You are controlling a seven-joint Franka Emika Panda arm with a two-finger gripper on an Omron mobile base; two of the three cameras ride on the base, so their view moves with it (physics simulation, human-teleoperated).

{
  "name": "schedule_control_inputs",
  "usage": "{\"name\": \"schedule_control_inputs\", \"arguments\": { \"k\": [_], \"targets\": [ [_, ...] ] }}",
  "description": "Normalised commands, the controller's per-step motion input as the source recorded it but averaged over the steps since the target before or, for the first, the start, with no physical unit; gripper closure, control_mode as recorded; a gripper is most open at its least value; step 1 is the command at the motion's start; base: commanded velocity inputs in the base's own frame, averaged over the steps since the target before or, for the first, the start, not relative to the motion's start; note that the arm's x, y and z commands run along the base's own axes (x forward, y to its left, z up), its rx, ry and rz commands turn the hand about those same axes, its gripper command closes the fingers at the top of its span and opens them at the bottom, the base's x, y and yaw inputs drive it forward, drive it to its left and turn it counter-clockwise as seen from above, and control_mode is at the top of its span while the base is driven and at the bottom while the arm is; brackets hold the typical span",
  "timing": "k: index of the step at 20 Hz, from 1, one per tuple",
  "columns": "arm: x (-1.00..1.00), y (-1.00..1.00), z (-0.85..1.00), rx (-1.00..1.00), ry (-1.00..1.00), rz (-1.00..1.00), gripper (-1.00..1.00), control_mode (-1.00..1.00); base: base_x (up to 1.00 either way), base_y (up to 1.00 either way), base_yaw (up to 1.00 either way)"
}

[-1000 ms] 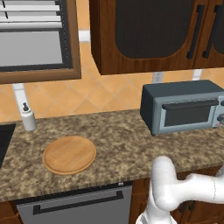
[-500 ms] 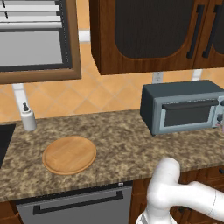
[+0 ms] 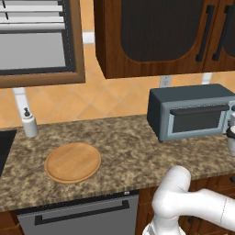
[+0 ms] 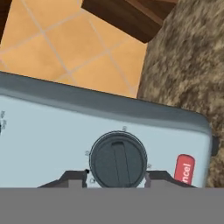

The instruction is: Pick up the kebab skewer and baguette bread, and place them inside the toaster oven. Close the toaster oven door and start by setting the timer.

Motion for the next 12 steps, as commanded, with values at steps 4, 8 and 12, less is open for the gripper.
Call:
{"name": "schedule_control_inputs", "arguments": {
  "k": [4, 8, 12],
  "targets": [
    [0.62, 0.0, 0.0, 0.07, 0.0, -0.3, 1.0, -1.0, 0.0, 0.0, 0.0],
    [0.53, 0.0, 0.12, 0.12, 0.02, -0.28, 1.0, -1.0, 0.0, 0.0, 0.0],
    [0.31, -0.01, 0.17, 0.19, 0.01, -0.22, 1.0, -1.0, 0.0, 0.0, 0.0]
  ]
}}
